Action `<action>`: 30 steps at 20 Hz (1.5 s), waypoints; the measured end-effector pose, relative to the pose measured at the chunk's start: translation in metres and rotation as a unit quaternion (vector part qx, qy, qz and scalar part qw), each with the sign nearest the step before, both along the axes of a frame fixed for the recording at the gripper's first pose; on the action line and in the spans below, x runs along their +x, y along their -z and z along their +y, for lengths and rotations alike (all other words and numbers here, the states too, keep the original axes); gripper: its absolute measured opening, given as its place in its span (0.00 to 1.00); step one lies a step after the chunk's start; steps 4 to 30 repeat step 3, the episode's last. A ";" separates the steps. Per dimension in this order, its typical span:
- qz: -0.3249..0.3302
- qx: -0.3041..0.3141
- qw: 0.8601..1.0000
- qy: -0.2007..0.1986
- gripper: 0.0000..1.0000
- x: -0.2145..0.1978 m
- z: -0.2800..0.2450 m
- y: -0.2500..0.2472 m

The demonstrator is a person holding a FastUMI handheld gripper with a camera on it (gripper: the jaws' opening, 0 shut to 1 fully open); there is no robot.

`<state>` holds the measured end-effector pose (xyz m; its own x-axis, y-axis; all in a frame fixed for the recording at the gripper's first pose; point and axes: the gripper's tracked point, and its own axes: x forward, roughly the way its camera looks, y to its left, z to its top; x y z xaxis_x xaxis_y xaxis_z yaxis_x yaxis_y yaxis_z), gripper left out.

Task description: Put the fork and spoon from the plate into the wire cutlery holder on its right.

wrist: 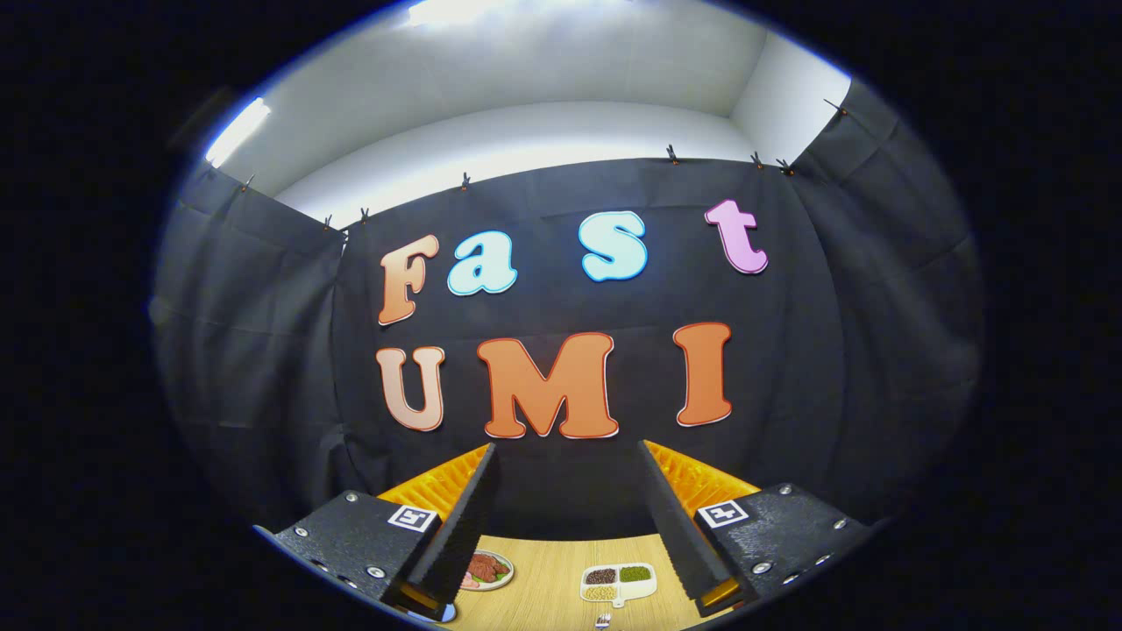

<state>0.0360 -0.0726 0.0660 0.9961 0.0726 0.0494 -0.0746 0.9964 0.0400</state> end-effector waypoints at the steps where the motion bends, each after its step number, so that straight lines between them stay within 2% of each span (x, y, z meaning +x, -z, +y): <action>1: -0.006 -0.003 1.000 0.001 0.95 0.001 0.001 -0.004; 30: -0.011 -0.007 1.000 0.004 0.96 0.000 0.002 -0.009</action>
